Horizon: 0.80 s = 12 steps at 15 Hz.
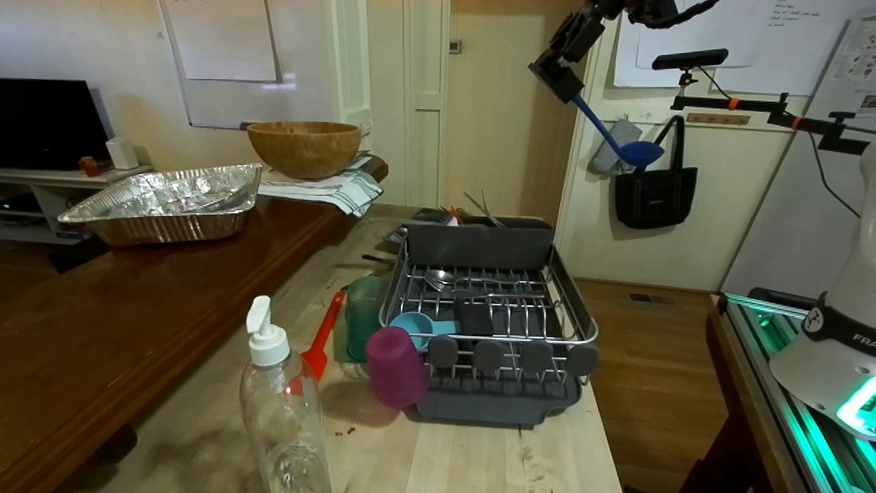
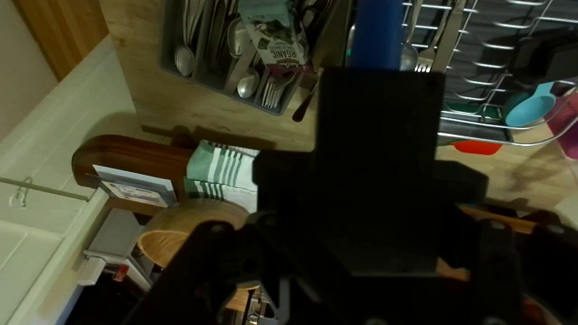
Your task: Move the blue serving spoon to the next tray
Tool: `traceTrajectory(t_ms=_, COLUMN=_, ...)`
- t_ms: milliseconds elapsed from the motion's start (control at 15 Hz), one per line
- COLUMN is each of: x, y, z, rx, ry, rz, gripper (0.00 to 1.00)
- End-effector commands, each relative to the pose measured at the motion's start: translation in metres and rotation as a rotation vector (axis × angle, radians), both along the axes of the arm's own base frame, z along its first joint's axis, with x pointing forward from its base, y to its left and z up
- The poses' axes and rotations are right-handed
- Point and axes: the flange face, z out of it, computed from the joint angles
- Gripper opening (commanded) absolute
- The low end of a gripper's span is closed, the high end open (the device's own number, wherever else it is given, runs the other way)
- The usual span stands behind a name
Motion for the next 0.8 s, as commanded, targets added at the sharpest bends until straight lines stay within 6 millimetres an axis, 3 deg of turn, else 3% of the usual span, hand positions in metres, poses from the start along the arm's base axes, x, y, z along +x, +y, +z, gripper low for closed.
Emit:
traceTrajectory(t_ms=0, x=0.000, y=0.002, z=-0.001, rx=-0.001, ry=0.004, rz=0.004, gripper=0.64)
traceTrajectory(t_ms=67, x=0.000, y=0.006, z=-0.002, rx=-0.004, ry=0.006, rz=0.010, gripper=0.64)
traceTrajectory(t_ms=133, x=0.001, y=0.009, z=-0.002, rx=-0.006, ry=0.007, rz=0.014, gripper=0.39)
traceTrajectory(t_ms=333, x=0.013, y=-0.022, z=0.003, rx=0.044, ry=0.025, rz=-0.140, gripper=0.39)
traceTrajectory(t_ms=733, x=0.034, y=-0.136, z=0.017, rx=0.117, ry=0.085, rz=-0.343, gripper=0.39)
